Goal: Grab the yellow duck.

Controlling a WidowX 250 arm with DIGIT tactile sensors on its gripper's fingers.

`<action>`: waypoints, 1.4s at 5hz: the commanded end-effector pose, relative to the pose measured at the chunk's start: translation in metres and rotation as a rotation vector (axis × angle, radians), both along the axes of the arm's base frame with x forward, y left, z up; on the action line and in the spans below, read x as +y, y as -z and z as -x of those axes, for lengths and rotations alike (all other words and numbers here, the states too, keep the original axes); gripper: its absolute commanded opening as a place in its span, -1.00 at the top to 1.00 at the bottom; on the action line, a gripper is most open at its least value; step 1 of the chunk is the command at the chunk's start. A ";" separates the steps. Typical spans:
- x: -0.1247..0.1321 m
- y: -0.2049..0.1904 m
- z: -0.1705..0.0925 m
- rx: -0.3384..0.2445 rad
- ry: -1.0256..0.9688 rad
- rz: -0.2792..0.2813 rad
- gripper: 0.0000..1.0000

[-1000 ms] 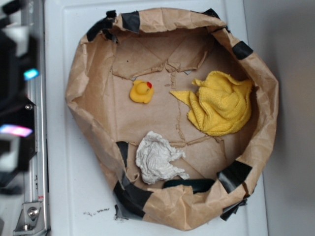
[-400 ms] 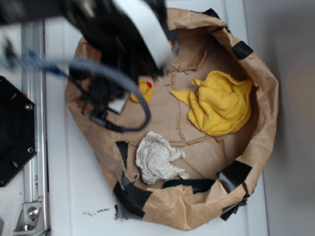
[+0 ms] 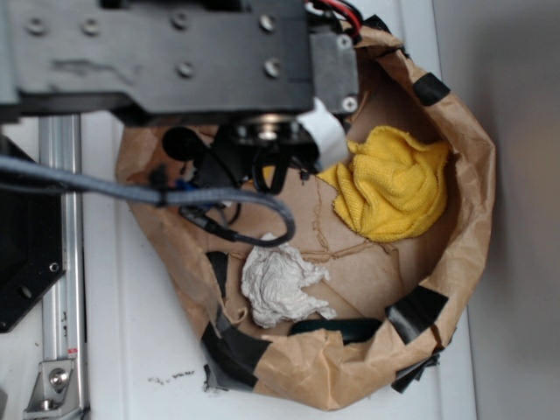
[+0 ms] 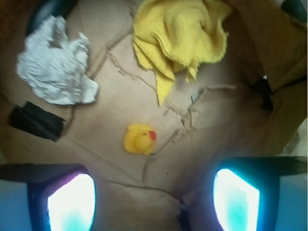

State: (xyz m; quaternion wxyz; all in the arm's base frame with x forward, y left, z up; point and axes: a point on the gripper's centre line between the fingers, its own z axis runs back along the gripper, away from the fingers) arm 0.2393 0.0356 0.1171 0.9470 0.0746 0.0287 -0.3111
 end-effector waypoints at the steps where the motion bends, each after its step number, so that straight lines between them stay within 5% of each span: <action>1: 0.006 0.010 -0.023 -0.011 0.064 0.015 -1.00; 6: 0.003 0.019 -0.025 -0.024 0.076 0.013 -1.00; 7: 0.012 0.039 -0.012 -0.067 0.089 -0.004 -1.00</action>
